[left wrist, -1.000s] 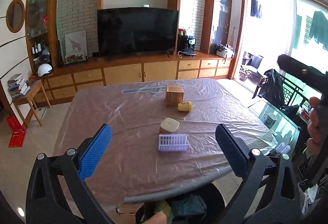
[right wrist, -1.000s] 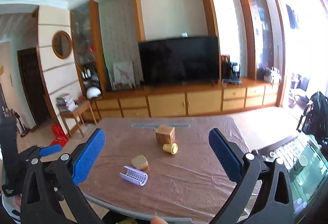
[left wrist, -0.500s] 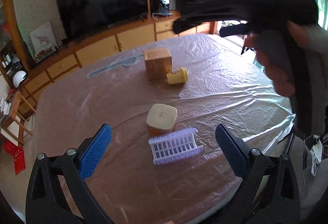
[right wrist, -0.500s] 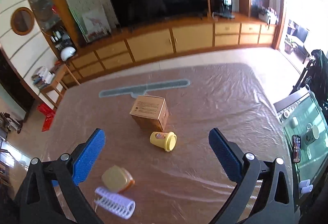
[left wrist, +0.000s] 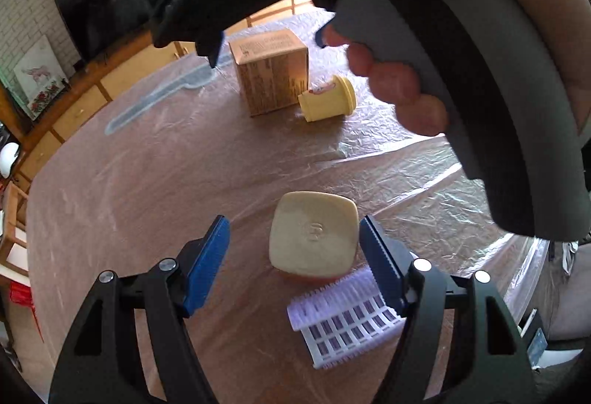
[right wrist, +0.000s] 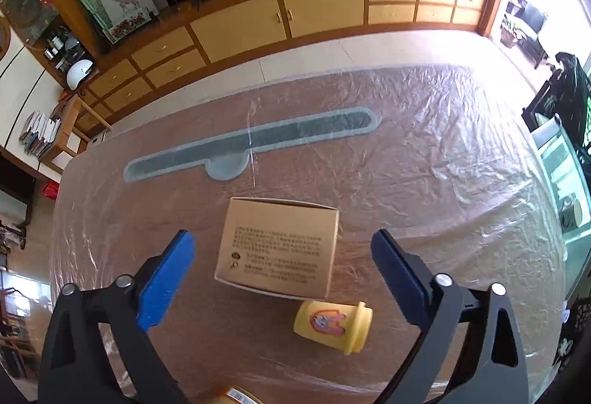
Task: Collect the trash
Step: 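Grasp the beige soap bar with the left tool while the right tool grasps the cardboard box, then carry the soap bar and cardboard box over the black bin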
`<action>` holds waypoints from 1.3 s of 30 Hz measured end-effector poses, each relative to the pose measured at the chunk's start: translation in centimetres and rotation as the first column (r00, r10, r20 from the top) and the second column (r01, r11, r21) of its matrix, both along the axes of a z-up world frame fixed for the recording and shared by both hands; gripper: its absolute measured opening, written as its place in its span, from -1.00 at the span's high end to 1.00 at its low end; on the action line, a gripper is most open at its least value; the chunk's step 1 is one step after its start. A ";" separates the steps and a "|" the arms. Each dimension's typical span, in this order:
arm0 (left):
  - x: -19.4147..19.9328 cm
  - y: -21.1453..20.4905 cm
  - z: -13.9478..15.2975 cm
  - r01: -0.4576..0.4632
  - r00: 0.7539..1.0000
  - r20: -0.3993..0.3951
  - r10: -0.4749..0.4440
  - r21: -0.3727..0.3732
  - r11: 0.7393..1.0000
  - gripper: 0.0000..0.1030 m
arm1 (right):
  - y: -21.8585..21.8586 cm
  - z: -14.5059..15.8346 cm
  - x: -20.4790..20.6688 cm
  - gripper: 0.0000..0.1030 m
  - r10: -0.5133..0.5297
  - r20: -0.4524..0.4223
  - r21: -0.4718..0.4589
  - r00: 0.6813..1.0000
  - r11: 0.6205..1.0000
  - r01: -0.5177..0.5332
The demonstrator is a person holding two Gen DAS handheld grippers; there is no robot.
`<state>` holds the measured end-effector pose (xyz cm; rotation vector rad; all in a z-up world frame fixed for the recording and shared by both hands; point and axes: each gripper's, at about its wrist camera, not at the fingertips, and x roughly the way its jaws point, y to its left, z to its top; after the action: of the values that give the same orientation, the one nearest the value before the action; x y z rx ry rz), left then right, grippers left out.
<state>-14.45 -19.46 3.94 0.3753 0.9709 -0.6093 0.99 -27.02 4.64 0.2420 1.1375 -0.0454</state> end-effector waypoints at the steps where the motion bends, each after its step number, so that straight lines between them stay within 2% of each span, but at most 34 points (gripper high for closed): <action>1: 0.3 0.0 -0.2 0.009 1.000 -0.022 -0.009 -0.007 1.000 -0.26 | 0.2 -0.4 0.3 -0.73 -0.007 -0.013 0.012 1.000 1.000 0.007; 4: 0.7 0.0 -0.4 0.024 0.998 -0.051 -0.025 -0.019 1.000 -0.12 | 0.6 -0.9 0.8 -0.55 -0.005 -0.030 -0.007 1.000 1.000 0.004; 8: 0.9 0.1 -0.7 0.044 0.996 -0.076 -0.046 -0.028 0.999 0.09 | 1.0 -1.3 1.4 -0.21 0.005 -0.037 0.009 0.999 1.000 -0.005; 12: 1.3 0.2 -0.5 0.052 0.996 -0.077 -0.054 -0.032 0.998 0.09 | 0.8 -1.1 1.8 -0.19 0.012 -0.016 0.054 1.000 0.998 -0.011; 18: 1.8 1.3 0.1 0.013 0.996 -0.082 -0.018 -0.062 0.998 0.09 | -0.7 0.3 1.5 -0.18 0.012 0.036 0.125 0.999 0.992 -0.017; 30: 1.9 4.1 2.8 -0.127 0.991 -0.052 0.120 -0.152 0.980 0.09 | -3.3 3.6 -1.6 -0.17 0.014 0.121 0.265 0.993 0.963 -0.045; 39: 2.0 5.9 2.7 -0.212 0.977 -0.056 0.205 -0.180 0.961 0.09 | -4.1 4.8 -5.2 -0.17 0.059 0.147 0.262 0.987 0.960 -0.096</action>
<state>-12.48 -13.57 6.69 0.0949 0.9655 -0.5104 -4.17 -31.08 9.44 0.4348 1.0124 0.1942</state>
